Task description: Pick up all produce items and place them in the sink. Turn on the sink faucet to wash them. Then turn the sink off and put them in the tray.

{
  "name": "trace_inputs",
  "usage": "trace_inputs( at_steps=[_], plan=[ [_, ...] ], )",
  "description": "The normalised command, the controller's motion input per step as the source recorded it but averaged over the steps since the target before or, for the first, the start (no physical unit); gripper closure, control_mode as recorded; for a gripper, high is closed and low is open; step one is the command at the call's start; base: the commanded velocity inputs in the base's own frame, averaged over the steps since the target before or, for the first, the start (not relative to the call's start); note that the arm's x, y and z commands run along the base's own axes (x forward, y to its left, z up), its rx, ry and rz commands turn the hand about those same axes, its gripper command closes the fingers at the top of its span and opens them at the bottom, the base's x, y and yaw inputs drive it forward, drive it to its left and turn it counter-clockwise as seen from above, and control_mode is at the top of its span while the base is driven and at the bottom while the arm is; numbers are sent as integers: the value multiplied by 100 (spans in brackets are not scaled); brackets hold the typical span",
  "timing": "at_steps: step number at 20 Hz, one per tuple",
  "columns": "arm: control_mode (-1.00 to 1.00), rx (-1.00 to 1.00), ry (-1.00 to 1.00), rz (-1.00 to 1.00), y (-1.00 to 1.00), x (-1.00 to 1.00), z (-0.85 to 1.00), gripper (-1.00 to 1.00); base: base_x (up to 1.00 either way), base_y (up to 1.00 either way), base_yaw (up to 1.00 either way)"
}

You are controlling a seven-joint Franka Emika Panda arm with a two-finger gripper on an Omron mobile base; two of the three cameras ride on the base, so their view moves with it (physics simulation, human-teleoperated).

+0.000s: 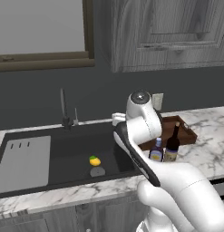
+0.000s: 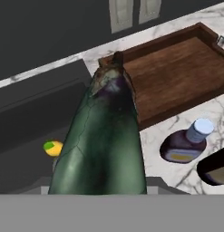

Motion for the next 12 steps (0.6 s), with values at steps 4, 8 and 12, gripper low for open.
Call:
trace_inputs(
  at_steps=[4, 8, 12],
  plan=[
    [-100, 0, 0, -16, -35, 5, 0, 100, 0, 0, 0],
    [-100, 0, 0, -13, -26, 17, 0, 100, 0, 0, 0],
    [-100, 0, 0, -11, -19, 24, 0, 100, 0, 0, 0]
  ],
)
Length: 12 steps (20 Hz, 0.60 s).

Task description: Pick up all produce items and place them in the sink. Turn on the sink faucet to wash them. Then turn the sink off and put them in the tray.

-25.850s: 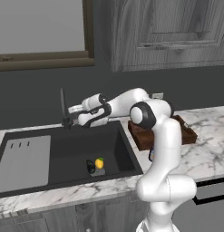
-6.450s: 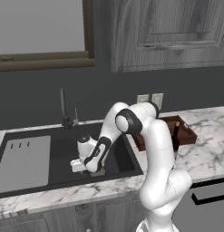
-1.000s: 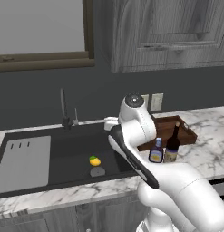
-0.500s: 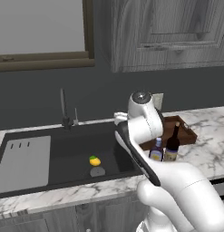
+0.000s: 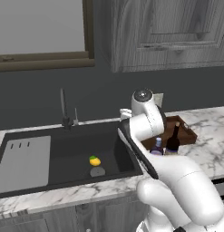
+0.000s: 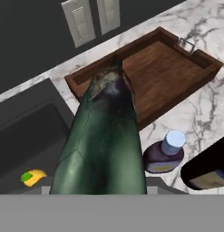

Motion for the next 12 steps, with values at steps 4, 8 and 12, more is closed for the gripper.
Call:
trace_inputs(
  at_steps=[4, 8, 12],
  plan=[
    [-100, 0, 0, -10, -14, 31, 0, 100, 0, 0, 0],
    [-100, 0, 3, -7, -13, 31, 0, 100, 0, 0, 0],
    [-100, 0, 7, -6, -12, 28, 0, 100, 0, 0, 0]
  ],
)
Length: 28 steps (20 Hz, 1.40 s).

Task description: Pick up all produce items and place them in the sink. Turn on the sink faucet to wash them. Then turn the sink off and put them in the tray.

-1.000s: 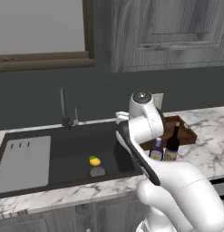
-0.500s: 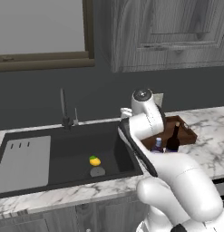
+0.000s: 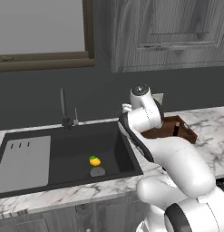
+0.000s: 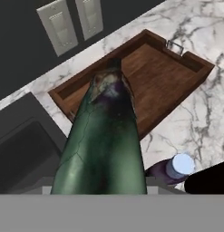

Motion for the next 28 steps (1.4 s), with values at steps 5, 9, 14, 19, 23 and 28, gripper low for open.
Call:
trace_inputs(
  at_steps=[5, 9, 14, 19, 23, 28],
  plan=[
    [-100, 0, 7, -4, -15, 23, -2, 100, 0, 0, 0],
    [-100, 0, 2, -2, -14, 18, -13, 100, 0, 0, 0],
    [-100, 0, 0, -2, -12, 13, -24, 100, 0, 0, 0],
    [-100, 0, 1, -3, -17, 15, -13, 100, 0, 0, 0],
    [-100, 1, 4, -3, -18, 15, -7, 100, 0, 0, 0],
    [-100, 1, 6, -6, -8, 16, -7, 100, 0, 0, 0]
  ],
)
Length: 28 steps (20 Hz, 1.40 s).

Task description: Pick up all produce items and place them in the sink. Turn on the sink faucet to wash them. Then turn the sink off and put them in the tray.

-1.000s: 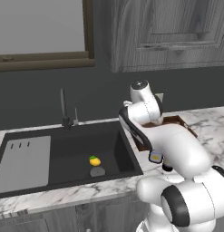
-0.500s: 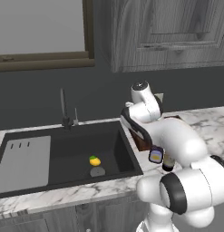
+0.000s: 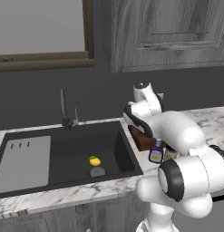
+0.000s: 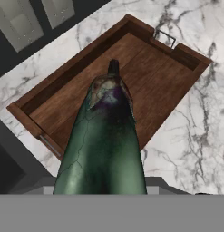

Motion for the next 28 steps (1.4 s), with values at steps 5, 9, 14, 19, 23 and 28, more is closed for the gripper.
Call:
trace_inputs(
  at_steps=[5, 9, 14, 19, 23, 28],
  plan=[
    [-100, 1, 3, -6, -8, 13, -10, 100, 0, 0, 0],
    [-100, 0, 1, -6, -4, 10, -15, 100, 0, 0, 0],
    [-100, 0, 1, -6, -3, 5, -16, 100, 0, 0, 0],
    [-100, 0, 1, -5, -3, 5, -16, 100, 0, 0, 0],
    [-100, 0, 2, -5, -5, 5, -13, 100, 0, 0, 0],
    [-100, 1, 2, -5, -5, 6, -13, 100, 0, 0, 0]
  ],
)
